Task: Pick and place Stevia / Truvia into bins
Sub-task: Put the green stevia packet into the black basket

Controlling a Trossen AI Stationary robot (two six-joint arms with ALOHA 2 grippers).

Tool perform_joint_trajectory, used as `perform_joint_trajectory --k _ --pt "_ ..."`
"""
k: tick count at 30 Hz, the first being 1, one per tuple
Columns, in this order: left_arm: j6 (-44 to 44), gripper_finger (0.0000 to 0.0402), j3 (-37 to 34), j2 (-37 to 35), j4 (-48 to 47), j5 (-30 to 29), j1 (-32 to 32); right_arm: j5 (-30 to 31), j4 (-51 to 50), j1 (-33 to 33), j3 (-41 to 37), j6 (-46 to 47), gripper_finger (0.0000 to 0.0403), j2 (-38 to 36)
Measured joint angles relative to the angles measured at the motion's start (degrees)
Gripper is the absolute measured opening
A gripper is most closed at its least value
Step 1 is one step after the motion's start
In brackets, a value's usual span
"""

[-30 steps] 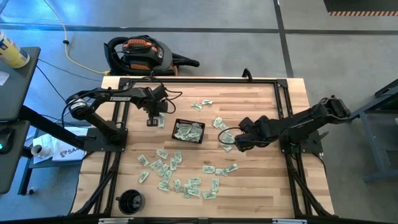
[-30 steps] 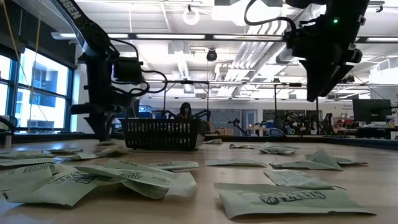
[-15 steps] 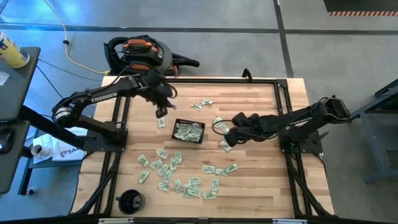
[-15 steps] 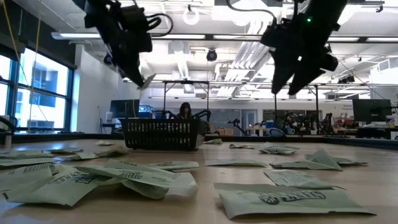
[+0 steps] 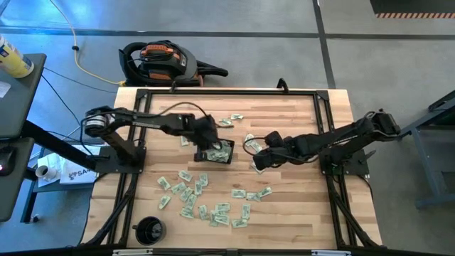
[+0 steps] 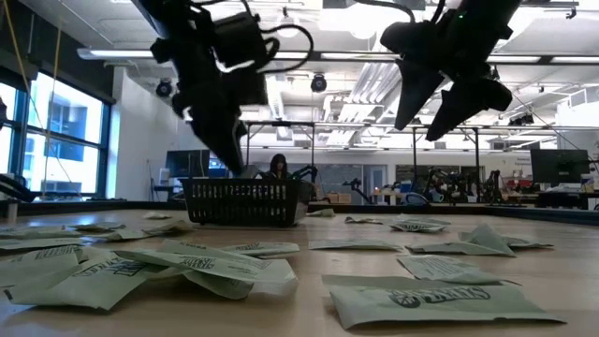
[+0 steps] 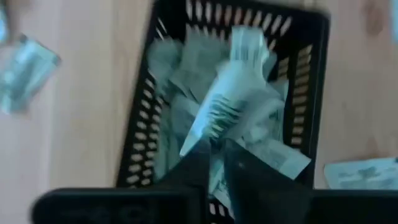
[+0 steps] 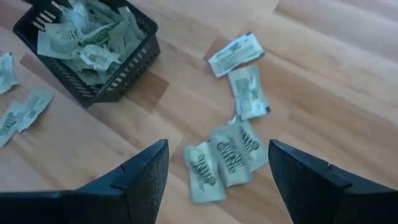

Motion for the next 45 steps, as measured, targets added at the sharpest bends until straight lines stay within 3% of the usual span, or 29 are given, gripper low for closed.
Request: perform_joint_trajectory --k 3,7,13,16,21,25,28,33,37,45 --pt "-1.14 0.0131 0.25 0.09 -1.98 -4.90 -1.96 -0.73 0.02 0.94 0.00 2.38 0.0265 0.00" --pt "-4.59 0.0187 2.94 -2.62 -11.57 -11.61 -2.81 -0.71 0.38 1.93 0.00 4.37 0.0265 0.00" --pt "-8.59 0.0227 3.58 -8.90 -23.47 -15.01 -2.72 -2.39 1.22 1.71 0.00 2.07 0.0265 0.19" --pt "-11.06 0.0227 1.24 -11.46 -26.82 -15.95 -1.87 -5.77 0.39 0.42 0.00 0.57 0.0265 0.62" --pt "-17.35 0.0213 -3.31 -13.33 -27.01 -10.84 1.52 -15.39 0.63 -1.68 0.02 -6.91 0.0265 3.40" --pt "-20.05 0.0198 -6.48 -15.07 -26.87 -10.03 2.15 -21.96 0.55 1.40 0.02 -15.03 0.0265 6.70" --pt "-21.36 0.0187 -8.55 -16.41 -27.15 -10.07 2.13 -22.50 0.24 6.11 0.02 -18.66 0.0265 8.54" --pt "-22.39 0.0177 -10.16 -16.98 -25.45 -10.11 2.14 -18.37 2.29 11.87 0.02 -28.94 0.0265 12.20" --pt "-22.39 0.0179 -10.29 -16.98 -22.66 -10.48 2.15 -18.95 4.40 12.83 0.02 -34.62 0.0265 15.71" --pt "-22.39 0.0173 -10.29 -16.98 -22.06 -10.51 2.15 -23.65 12.12 12.61 0.20 -34.84 0.0260 20.77"
